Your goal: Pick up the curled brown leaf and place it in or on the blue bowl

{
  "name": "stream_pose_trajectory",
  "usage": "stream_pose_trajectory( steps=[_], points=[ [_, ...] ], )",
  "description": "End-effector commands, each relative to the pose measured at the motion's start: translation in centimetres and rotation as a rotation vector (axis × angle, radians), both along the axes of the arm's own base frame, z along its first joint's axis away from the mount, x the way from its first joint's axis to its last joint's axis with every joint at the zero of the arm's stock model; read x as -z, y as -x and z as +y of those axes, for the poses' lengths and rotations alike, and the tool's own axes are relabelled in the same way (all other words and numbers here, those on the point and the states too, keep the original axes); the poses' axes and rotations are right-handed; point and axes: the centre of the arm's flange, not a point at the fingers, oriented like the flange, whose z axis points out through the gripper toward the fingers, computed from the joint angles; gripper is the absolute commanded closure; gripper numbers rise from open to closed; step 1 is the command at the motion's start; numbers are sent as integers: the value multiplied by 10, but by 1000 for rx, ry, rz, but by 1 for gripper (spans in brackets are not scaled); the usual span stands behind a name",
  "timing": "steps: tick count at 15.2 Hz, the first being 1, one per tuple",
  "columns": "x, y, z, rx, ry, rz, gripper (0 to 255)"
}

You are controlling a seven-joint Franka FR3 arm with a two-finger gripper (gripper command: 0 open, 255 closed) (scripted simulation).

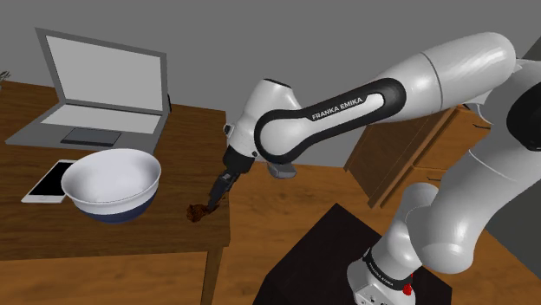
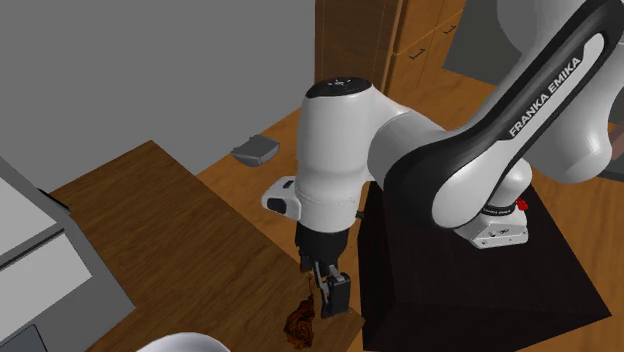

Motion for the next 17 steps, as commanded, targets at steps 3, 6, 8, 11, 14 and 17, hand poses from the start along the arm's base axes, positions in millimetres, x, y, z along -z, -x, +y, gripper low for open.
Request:
stream_pose_trajectory(
  steps=[3,6,8,11,14,17],
  points=[
    [20,-3,12,-7,-6,-5,0],
    [35,-4,17,-7,-6,-5,0],
    [38,-4,18,-7,-6,-5,0],
    [38,-4,18,-7,-6,-5,0],
    [37,-4,18,-7,-6,-5,0],
    [37,-4,18,-7,-6,-5,255]
  ],
)
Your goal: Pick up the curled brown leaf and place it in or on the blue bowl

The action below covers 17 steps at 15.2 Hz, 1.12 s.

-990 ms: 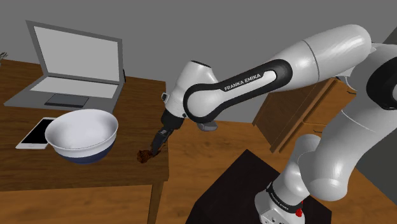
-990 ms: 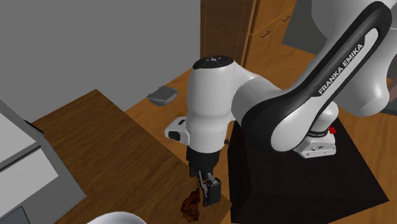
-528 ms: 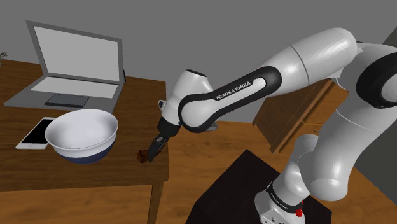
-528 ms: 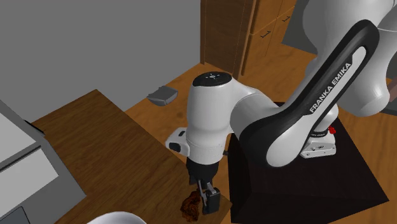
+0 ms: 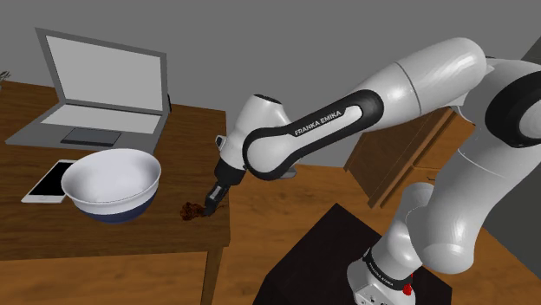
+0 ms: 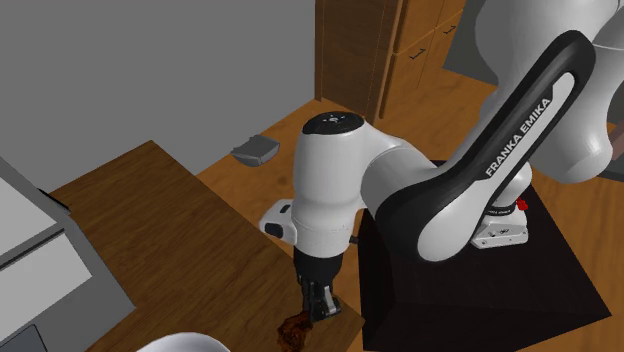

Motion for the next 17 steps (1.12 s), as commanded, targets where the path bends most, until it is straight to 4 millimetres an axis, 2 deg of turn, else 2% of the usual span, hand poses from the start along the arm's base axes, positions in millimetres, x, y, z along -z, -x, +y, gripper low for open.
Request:
stream_pose_trajectory(
  steps=[1,7,17],
  points=[
    [2,1,1,-3,1,3,255],
    [2,1,1,-3,1,3,255],
    [-51,1,1,-3,1,3,255]
  ],
)
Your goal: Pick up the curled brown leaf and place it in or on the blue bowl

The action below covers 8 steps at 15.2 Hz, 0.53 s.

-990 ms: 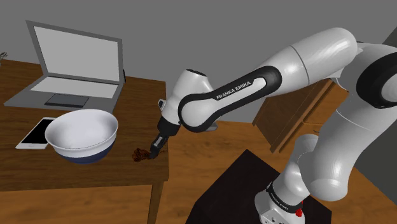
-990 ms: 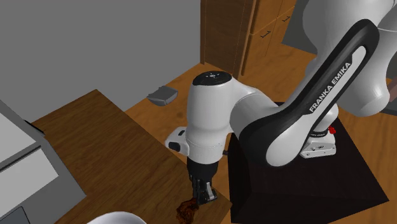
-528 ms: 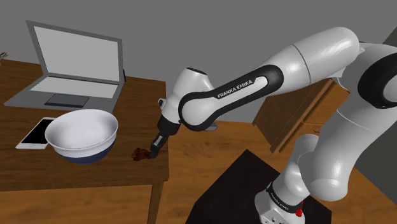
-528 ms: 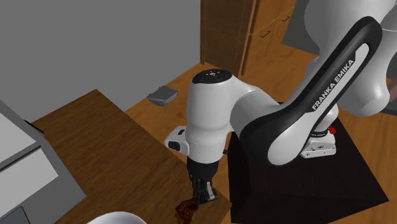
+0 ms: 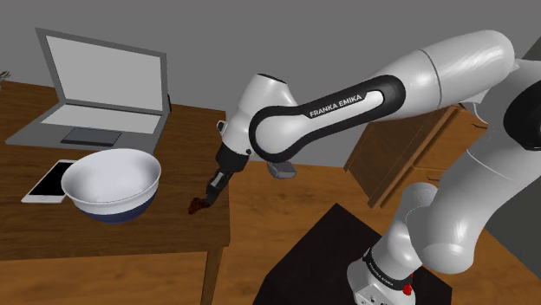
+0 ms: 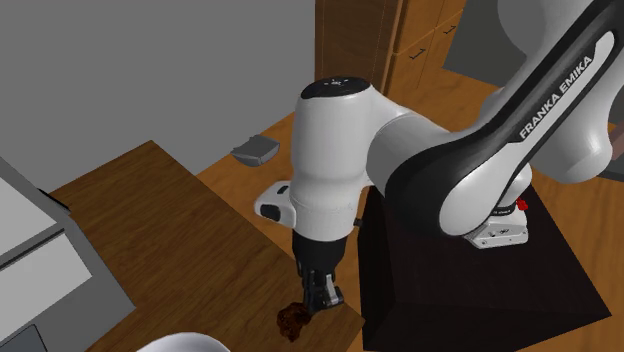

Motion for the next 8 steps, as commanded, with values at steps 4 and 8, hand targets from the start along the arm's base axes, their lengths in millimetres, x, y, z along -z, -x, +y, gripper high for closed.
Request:
stream_pose_trajectory(
  steps=[4,8],
  points=[
    [-26,1,0,0,0,0,255],
    [-47,1,0,0,0,0,255]
  ],
)
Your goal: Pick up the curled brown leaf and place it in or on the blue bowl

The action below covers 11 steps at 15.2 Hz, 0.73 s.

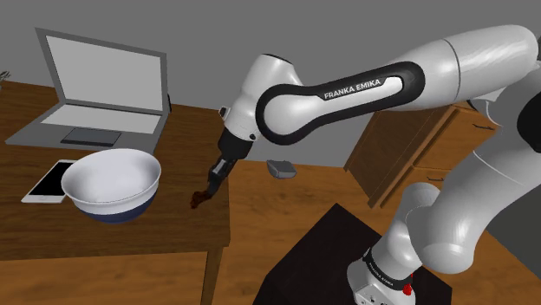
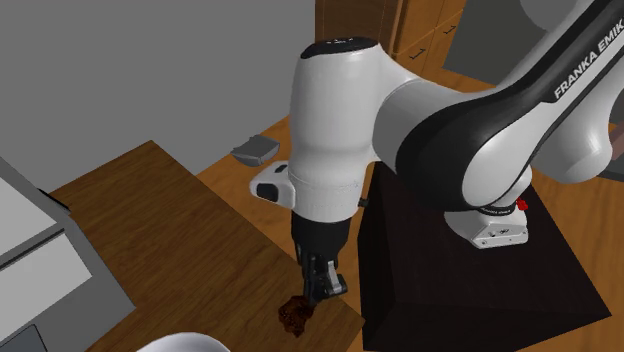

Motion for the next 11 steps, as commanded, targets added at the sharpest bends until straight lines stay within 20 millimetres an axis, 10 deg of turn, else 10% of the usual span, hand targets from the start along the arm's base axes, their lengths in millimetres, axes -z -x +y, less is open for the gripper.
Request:
stream_pose_trajectory(
  steps=[1,11],
  points=[
    [-12,0,0,0,0,0,255],
    [-65,0,0,0,0,0,255]
  ],
)
